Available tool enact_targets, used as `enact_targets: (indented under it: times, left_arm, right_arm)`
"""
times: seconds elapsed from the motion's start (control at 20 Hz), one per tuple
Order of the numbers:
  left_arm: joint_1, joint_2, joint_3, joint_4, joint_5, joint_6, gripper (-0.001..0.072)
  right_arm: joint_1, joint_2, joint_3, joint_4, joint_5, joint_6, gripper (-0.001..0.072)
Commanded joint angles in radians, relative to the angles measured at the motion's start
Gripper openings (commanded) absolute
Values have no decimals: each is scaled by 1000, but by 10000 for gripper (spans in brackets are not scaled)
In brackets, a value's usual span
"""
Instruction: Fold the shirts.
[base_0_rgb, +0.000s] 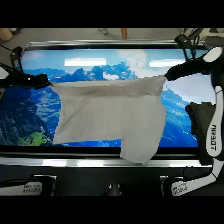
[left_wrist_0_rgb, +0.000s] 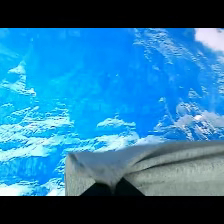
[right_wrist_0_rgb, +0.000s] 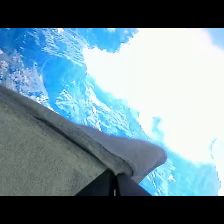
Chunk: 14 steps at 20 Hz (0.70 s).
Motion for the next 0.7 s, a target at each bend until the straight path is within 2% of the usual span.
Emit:
enact_targets:
  times: [0.0, 0.15, 0.25, 0.35, 0.45, 0.5, 0.65]
  left_arm:
    - [-1, -173, 29, -51, 136, 33, 37]
    - [-7, -246, 90, -76, 233, 38, 36]
    - [-7, -281, 109, -108, 261, 38, 37]
    - [-3, -294, 110, -112, 222, 46, 37]
    - [16, -282, 135, -109, 88, 136, 37]
    - [27, -278, 153, -105, -20, 166, 37]
    - [51, -291, 151, -45, -288, 150, 36]
  right_arm:
    - [21, -135, 1, 17, -229, 87, 16]
    - [21, -169, 1, 21, -311, 89, 16]
    - [21, -184, 1, 20, -284, 87, 17]
    - [20, -177, 1, 18, -200, 69, 17]
    - [19, -137, 1, -43, -57, 47, 17]
    - [19, -114, 1, -77, 41, 37, 18]
    - [21, -101, -8, -149, 352, 81, 17]
